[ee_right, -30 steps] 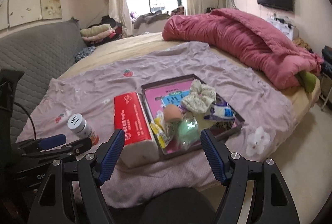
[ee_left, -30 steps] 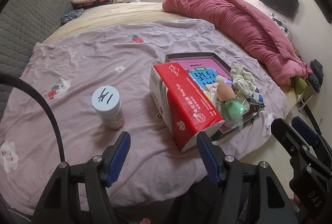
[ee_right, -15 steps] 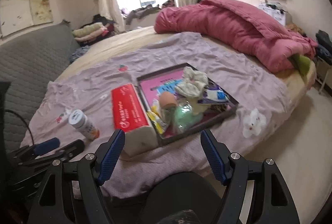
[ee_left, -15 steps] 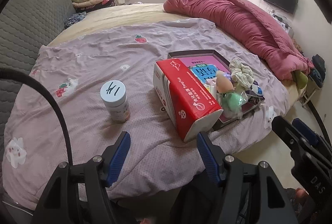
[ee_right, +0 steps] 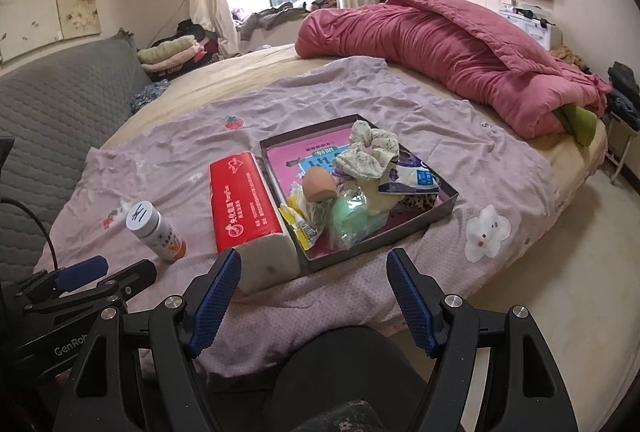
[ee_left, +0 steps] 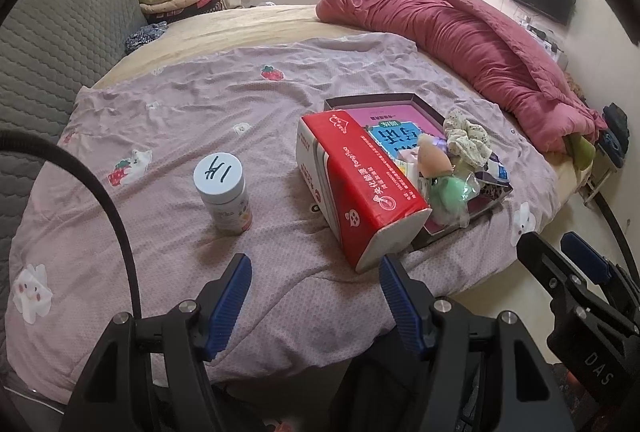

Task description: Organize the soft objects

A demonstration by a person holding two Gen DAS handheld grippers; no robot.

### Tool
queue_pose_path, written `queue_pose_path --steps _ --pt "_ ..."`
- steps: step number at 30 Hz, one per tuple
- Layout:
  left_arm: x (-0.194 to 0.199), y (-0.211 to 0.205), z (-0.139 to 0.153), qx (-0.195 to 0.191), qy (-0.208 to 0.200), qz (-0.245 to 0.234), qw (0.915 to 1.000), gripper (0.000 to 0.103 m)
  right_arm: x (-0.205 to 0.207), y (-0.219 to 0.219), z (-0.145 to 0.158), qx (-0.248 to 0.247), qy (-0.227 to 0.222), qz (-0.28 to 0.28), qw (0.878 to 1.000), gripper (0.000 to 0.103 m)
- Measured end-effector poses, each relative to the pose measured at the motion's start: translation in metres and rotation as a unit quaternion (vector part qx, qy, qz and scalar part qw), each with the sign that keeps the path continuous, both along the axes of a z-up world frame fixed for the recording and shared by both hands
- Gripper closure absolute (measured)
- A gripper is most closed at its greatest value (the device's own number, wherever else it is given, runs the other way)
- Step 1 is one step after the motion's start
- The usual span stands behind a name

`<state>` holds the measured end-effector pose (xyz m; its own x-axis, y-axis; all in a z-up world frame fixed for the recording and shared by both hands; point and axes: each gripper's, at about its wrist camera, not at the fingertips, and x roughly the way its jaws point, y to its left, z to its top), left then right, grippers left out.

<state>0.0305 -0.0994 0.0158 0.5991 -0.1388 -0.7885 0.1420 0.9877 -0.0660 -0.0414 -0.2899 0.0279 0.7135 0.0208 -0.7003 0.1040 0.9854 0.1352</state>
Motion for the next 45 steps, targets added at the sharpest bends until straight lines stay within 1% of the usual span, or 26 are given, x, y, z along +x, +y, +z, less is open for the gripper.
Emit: queue_pose_path --steps 10,23,45 --pt "-0.001 0.000 -0.001 0.003 0.002 -0.001 1.0000 0.037 0.000 0.001 0.000 -0.004 0.002 -0.003 1.000 0.027" --pt "-0.003 -0.004 -0.003 0.006 0.002 -0.006 1.0000 0.037 0.000 -0.008 -0.005 0.008 0.010 -0.013 1.000 0.027" --pt "-0.004 -0.005 -0.005 0.008 0.000 -0.010 0.9999 0.037 -0.001 -0.013 -0.008 0.012 0.015 -0.022 1.000 0.027"
